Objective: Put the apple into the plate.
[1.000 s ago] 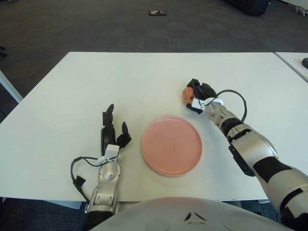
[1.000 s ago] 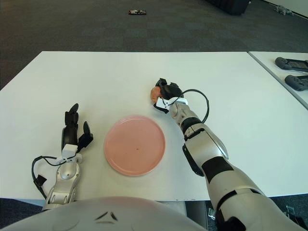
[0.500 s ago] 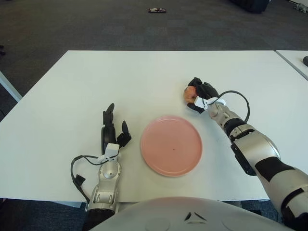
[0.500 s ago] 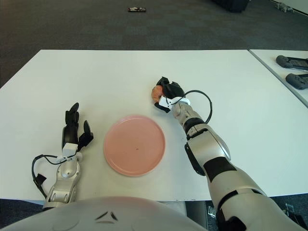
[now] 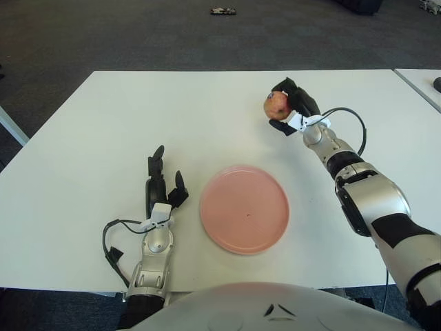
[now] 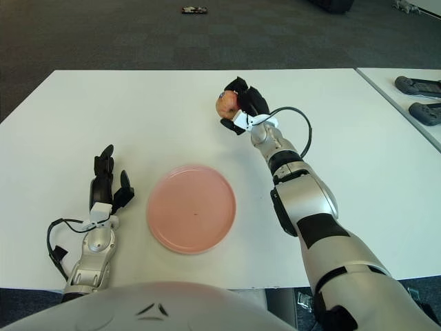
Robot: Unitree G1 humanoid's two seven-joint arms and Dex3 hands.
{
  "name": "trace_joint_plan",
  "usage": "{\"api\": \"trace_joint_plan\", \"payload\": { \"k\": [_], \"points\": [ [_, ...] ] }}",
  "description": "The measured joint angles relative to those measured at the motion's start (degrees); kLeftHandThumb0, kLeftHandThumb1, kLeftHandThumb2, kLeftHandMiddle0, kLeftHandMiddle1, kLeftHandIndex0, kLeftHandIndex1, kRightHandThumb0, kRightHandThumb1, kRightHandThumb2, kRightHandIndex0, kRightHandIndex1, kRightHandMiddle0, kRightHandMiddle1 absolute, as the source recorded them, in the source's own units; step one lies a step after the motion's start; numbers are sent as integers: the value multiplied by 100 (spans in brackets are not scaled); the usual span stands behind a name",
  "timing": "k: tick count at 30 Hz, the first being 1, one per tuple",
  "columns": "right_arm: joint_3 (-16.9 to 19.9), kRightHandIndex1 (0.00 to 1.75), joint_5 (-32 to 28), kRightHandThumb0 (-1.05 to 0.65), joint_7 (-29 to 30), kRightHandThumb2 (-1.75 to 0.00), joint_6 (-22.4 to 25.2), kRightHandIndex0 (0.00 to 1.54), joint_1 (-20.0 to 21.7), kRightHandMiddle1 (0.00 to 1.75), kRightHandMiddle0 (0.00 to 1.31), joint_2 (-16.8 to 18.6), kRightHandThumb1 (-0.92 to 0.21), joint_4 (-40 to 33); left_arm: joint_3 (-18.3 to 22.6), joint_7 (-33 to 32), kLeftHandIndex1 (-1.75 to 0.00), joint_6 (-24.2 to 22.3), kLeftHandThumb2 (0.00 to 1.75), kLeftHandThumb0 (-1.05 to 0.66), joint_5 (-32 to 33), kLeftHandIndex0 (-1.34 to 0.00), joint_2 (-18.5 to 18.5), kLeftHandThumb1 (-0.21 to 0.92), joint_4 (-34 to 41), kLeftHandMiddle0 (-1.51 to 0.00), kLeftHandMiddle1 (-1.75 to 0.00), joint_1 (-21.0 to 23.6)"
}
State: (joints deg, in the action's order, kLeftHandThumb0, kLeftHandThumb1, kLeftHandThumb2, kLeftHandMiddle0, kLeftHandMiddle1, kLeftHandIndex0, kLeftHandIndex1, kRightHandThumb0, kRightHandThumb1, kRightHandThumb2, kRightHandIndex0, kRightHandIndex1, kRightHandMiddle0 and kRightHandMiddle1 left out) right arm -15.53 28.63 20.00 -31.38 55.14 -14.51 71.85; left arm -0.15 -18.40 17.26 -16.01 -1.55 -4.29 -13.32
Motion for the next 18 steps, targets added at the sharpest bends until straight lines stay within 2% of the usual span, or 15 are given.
{"api": "trace_joint_plan", "payload": {
  "k": [10,14,18],
  "points": [
    [84,175,-28,-47,13,-133,-143,120,19,175,62,-73,-30,-418,-5,0,-63,-34,94,-84,-21,0,18,92,6,-22,-10,4],
    [173,175,-80,-47,-2,-132,-175,121,-74,175,61,-137,-31,-828,-16,2,-63,-68,94,-84,-21,0,15,92,22,-22,-10,8],
    [305,175,-205,-47,-86,-131,-190,121,-320,175,61,-222,-32,-1563,-18,5,-63,-94,94,-84,-19,0,14,92,34,-22,-10,9]
  ]
}}
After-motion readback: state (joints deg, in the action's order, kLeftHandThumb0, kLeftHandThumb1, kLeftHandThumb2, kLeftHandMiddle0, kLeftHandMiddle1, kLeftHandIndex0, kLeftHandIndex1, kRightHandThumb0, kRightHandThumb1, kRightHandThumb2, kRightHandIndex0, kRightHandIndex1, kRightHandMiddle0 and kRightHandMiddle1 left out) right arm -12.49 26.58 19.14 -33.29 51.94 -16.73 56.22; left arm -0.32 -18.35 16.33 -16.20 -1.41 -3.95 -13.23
